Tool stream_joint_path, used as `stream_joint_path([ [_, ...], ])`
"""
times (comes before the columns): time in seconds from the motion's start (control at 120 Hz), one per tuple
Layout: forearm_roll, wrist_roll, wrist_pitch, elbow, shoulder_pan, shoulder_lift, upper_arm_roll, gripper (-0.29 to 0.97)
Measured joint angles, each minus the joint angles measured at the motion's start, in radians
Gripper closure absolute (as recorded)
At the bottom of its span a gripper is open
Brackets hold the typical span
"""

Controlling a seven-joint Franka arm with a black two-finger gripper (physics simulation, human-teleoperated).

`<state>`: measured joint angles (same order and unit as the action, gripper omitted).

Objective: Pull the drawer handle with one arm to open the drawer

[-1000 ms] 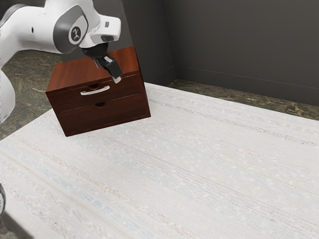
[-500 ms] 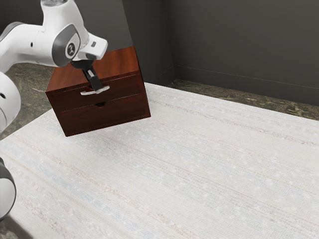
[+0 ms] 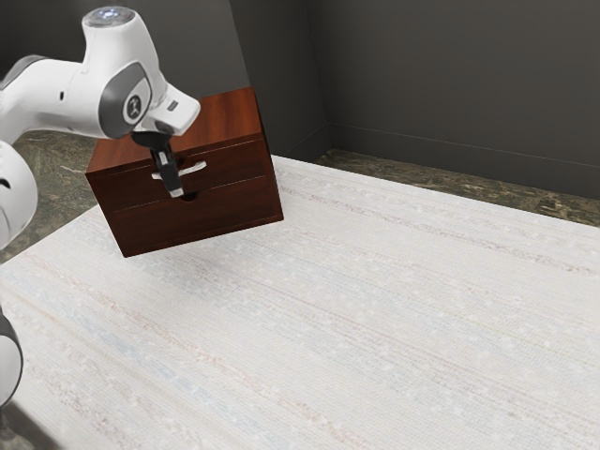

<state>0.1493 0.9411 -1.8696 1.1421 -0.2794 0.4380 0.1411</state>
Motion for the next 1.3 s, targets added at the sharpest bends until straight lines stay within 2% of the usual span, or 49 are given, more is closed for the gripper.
stream_joint_path([
  [0.608, 0.003, 0.092, -0.071, 0.003, -0.003, 0.023, 0.0, 0.0],
  [0.892, 0.003, 0.111, -0.086, 0.003, -0.02, 0.032, 0.0, 0.06],
  [1.3, 0.001, 0.126, -0.103, 0.0, -0.037, 0.053, -0.001, 0.08],
])
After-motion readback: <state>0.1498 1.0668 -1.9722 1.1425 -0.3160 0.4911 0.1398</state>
